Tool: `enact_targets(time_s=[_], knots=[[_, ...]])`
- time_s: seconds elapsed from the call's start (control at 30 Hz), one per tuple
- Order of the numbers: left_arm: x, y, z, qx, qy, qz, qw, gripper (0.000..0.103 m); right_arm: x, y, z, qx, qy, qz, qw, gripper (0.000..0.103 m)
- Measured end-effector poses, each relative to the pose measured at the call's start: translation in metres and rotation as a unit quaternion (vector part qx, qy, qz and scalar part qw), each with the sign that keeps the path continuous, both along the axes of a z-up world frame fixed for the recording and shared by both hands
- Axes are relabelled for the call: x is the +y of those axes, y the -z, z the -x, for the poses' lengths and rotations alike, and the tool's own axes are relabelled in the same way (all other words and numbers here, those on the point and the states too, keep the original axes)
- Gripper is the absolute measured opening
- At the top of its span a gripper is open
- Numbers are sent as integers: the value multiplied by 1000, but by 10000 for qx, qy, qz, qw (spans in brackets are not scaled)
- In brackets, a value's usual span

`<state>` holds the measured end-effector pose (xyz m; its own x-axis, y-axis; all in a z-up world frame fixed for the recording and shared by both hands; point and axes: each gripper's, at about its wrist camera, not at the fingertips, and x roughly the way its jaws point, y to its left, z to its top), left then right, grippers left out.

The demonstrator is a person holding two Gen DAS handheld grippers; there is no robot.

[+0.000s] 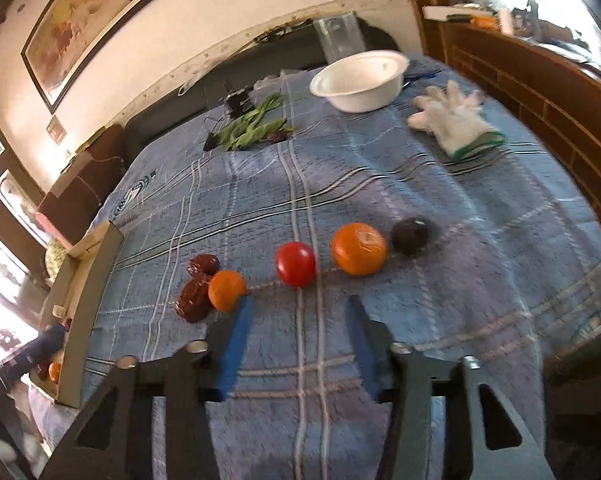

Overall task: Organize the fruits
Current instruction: 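Grasp a red date with the left tool while the right tool reaches the tomato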

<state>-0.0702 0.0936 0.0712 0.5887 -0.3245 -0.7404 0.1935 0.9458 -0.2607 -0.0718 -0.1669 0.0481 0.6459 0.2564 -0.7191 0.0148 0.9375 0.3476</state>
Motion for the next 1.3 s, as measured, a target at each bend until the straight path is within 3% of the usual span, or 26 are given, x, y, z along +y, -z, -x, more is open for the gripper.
enact_targets(time_s=[0.2, 0.3, 0.5, 0.6, 0.67, 0.8, 0.83, 1.1, 1.3], knots=[[-26, 12, -10, -62, 304, -106, 9995, 67, 10, 13, -35, 93, 20, -19, 10000, 46], [-37, 17, -19, -89, 448, -146, 9988, 55, 10, 19, -45, 116, 101, 2, 9999, 46], [-69, 29, -43, -84, 749, -166, 9970, 55, 16, 23, -53, -6, 78, 138, 9999, 44], [-82, 36, -51, -72, 891, -239, 9957, 55, 18, 26, -54, -1, 0, 258, 9997, 33], [-90, 41, -58, -52, 968, -283, 9949, 54, 17, 27, -53, -16, -34, 185, 9998, 33], [-98, 53, -69, 39, 1059, -238, 9941, 35, 13, 28, -54, -19, -89, 44, 9999, 33], [-99, 56, -71, 74, 1043, -222, 9943, 25, 12, 28, -54, -17, -95, 0, 10000, 33], [-94, 55, -67, -12, 933, -186, 9955, 25, 5, 26, -51, -84, -108, -315, 9994, 33], [-72, 33, -48, -168, 763, 18, 9969, 25, -3, 29, -51, -33, -303, -1121, 9932, 33]])
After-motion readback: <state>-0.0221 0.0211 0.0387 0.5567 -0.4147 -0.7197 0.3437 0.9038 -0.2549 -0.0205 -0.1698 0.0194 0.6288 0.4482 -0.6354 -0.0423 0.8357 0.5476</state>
